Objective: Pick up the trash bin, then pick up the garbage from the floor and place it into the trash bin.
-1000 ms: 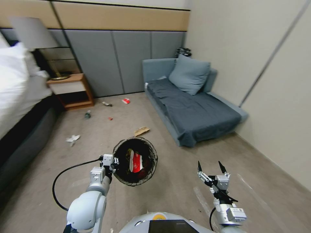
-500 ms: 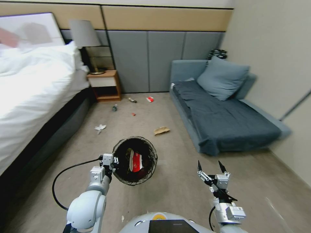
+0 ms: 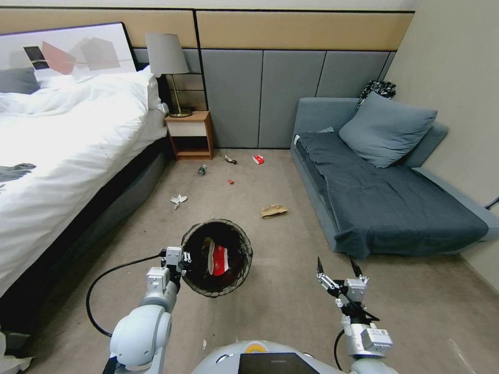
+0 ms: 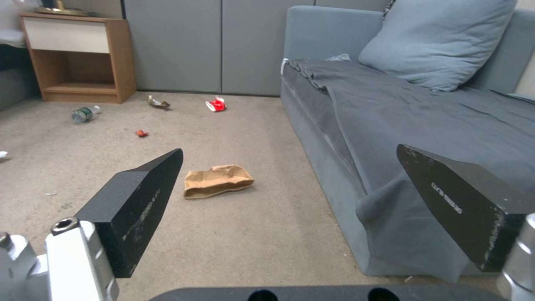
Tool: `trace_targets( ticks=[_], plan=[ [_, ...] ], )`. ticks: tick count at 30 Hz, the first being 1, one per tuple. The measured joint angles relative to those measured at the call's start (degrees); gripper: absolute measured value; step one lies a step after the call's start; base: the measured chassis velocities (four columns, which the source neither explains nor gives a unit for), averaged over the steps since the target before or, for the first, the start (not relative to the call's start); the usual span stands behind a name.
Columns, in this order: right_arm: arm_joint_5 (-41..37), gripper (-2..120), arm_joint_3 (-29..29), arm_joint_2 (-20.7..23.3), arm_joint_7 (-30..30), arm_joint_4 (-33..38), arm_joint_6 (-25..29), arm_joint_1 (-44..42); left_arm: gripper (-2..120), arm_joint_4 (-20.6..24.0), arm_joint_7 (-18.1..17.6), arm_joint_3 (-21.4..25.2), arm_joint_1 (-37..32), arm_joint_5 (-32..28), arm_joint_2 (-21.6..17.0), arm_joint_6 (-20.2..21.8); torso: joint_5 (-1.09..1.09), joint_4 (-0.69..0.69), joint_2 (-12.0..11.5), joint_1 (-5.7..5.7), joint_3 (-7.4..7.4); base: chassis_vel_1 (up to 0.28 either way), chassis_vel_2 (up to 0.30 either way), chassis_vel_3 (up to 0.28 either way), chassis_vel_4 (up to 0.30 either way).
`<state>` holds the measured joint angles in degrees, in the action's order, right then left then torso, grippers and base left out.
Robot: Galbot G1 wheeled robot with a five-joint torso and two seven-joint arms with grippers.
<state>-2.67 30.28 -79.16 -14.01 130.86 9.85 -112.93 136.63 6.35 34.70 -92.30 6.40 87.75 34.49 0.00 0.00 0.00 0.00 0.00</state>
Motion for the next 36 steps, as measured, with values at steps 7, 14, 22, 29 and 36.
trace_targets(
  ticks=[7, 14, 22, 29, 36],
  plan=[
    [-0.04, 100, -0.05, -0.02, -0.59, 0.05, -0.54, 0.06, 1, -0.03, 0.04, -0.08, -0.07, 0.00, 0.05, 0.00, 0.00, 0.00, 0.00, -0.01, 0.00, 0.000, 0.000, 0.000, 0.000],
    [-0.08, 100, -0.32, -0.09, -1.75, 0.11, -0.94, 0.46, 1, -0.03, 0.16, -0.07, -0.05, 0.03, 0.05, -0.02, 0.00, 0.00, 0.00, 0.00, 0.00, 0.000, 0.000, 0.000, 0.000],
    [-0.05, 100, -0.99, -0.20, -3.18, 0.22, -1.93, 0.95, 1, -0.19, 0.29, 0.02, 0.01, 0.03, -0.01, -0.04, 0.00, 0.01, 0.00, -0.01, 0.00, -0.110, 0.125, 0.104, -0.103],
    [-0.03, 100, -1.25, -0.23, -3.70, 0.07, -2.11, 1.05, 1, -0.38, 0.35, 0.13, 0.02, 0.03, -0.16, -0.05, 0.00, 0.00, 0.00, 0.00, 0.00, -0.113, 0.116, 0.099, -0.120],
    [0.08, 100, -1.69, -0.20, -3.92, -0.09, -2.35, 1.23, 1, -0.56, 0.38, 0.12, 0.17, 0.03, -0.32, -0.05, 0.00, 0.00, 0.00, -0.01, 0.00, -0.078, 0.076, 0.085, -0.078]
  ],
)
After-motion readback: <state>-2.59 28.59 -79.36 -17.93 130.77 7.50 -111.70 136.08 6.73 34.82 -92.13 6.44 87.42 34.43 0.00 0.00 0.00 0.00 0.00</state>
